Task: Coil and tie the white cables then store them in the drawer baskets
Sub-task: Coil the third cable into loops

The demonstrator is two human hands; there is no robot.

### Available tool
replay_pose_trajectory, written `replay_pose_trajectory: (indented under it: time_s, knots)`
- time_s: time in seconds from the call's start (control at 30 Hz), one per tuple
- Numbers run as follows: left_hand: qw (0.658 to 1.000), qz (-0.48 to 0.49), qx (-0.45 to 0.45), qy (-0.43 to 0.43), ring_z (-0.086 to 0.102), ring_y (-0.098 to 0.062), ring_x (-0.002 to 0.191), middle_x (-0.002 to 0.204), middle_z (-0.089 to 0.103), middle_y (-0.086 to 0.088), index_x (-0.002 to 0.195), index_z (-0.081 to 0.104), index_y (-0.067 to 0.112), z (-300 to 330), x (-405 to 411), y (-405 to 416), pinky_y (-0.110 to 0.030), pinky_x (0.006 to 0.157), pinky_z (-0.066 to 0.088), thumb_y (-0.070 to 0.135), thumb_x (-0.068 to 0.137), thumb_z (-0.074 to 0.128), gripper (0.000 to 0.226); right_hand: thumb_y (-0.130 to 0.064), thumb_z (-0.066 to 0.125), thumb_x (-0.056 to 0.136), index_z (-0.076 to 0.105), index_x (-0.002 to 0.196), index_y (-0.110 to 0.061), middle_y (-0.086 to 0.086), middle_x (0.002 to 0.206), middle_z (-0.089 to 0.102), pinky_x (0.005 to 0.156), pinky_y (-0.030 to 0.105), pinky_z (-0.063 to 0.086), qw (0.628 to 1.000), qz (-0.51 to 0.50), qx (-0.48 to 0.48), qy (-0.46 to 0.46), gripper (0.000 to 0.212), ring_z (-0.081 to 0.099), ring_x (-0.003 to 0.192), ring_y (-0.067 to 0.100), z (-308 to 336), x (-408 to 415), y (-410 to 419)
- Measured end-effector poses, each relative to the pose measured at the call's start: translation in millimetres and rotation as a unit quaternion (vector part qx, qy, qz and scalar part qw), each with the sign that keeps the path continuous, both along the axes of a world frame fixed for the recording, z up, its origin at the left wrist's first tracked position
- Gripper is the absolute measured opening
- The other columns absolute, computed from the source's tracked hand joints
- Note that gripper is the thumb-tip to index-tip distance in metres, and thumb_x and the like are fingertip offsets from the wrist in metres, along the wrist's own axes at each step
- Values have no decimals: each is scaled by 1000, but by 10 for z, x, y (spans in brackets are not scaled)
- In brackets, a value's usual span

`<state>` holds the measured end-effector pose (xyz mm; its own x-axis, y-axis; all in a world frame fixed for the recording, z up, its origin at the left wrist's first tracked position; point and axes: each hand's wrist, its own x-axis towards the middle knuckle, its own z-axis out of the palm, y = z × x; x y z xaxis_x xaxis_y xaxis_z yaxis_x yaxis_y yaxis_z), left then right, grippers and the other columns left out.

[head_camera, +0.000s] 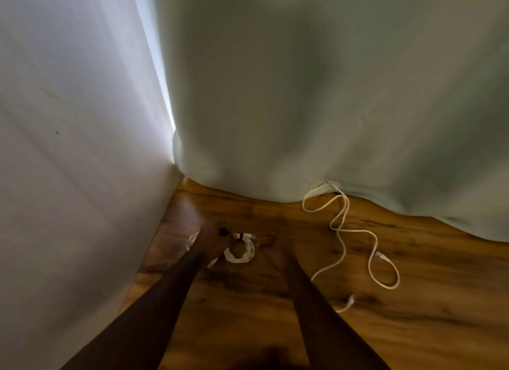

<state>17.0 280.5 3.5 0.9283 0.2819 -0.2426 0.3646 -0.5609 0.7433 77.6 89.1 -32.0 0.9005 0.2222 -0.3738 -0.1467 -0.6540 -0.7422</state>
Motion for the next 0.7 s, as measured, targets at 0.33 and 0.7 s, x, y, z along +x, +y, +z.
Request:
replay_pose_trajectory:
  time_s: [0.33,0.7]
  knots:
    - [989,-102,-104,8,50,-16,67,66,48,3,64,50,29,147,381,-1220,-31,66,43,39,82,68,27,-15,60,87,70,91,-7,11,92,70,81,41,53,984,-104,-18,-141,13,66,87,28,0,20,-1169]
    - [981,-171,-88,-26,65,-11,83,85,66,5,79,65,27,20,257,-1986,-23,75,51,9,85,70,20,-20,67,75,71,108,5,26,104,71,86,41,53,984,24,-77,-161,41,67,101,42,-462,-70,-2085]
